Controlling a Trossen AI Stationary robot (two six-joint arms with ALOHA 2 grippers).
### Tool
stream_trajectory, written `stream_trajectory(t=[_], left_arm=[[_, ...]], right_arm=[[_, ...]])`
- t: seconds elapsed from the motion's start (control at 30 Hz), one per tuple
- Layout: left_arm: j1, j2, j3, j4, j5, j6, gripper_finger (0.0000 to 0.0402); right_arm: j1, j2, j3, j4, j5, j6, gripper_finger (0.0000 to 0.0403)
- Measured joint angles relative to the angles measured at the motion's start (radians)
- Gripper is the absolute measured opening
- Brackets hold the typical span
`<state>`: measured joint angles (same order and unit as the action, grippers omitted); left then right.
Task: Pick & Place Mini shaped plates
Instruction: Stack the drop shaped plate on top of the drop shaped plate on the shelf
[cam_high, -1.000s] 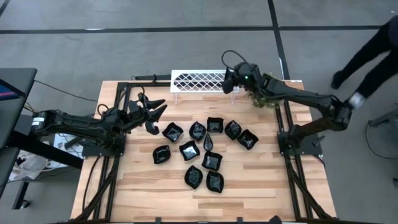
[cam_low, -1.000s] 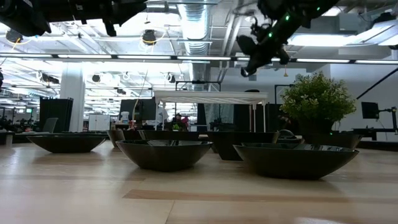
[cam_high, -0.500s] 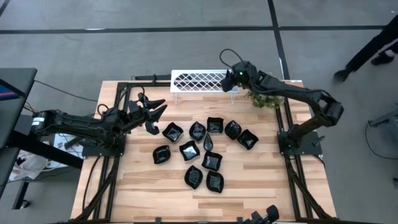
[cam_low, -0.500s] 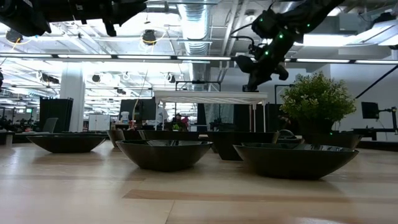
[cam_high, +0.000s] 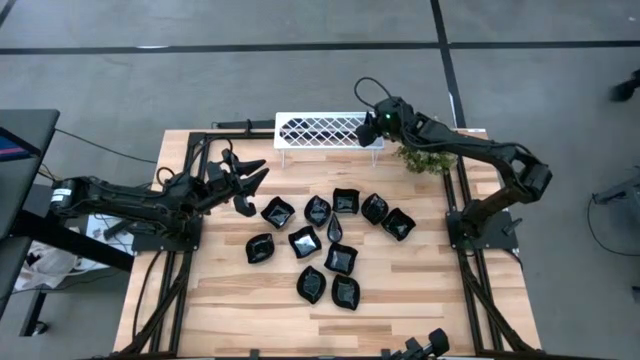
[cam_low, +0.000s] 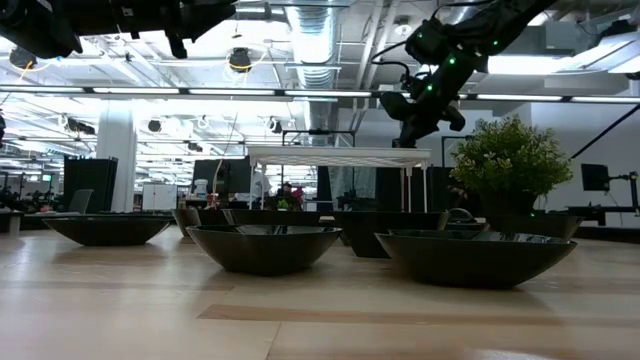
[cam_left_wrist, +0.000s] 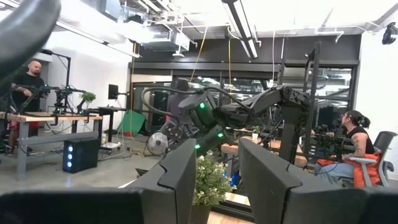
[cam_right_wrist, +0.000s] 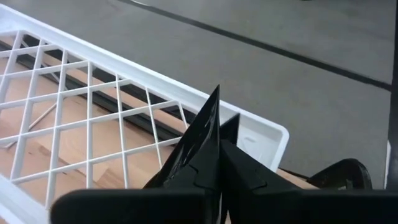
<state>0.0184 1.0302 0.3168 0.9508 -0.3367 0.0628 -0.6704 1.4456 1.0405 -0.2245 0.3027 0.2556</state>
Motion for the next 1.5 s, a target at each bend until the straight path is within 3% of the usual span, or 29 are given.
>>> stream_trajectory(t=[0.33,0.63,0.73,1.07,1.5], left_arm=[[0.000,0.000,0.000,0.000,0.000,0.000,0.0122],[0.000,0.000,0.000,0.000,0.000,0.000,0.0122],[0.000,0.000,0.000,0.000,0.000,0.000,0.0122],[0.000,0.000,0.000,0.000,0.000,0.000,0.0122],[0.000,-0.003,0.001,-0.090,-0.016,0.007,0.0122]], right_arm=[[0.001,0.000,0.000,0.000,-0.007,-0.003,0.0072],[0.010,-0.038,0.000,0.025,0.019,-0.060,0.0076],[0.029,-0.055,0.000,0.022,0.100,-0.119,0.0075],[0.131,-0.073,0.000,-0.046,0.537,-0.317,0.0075],[0.343,-0.071,0.000,-0.072,0.566,-0.307,0.0075]])
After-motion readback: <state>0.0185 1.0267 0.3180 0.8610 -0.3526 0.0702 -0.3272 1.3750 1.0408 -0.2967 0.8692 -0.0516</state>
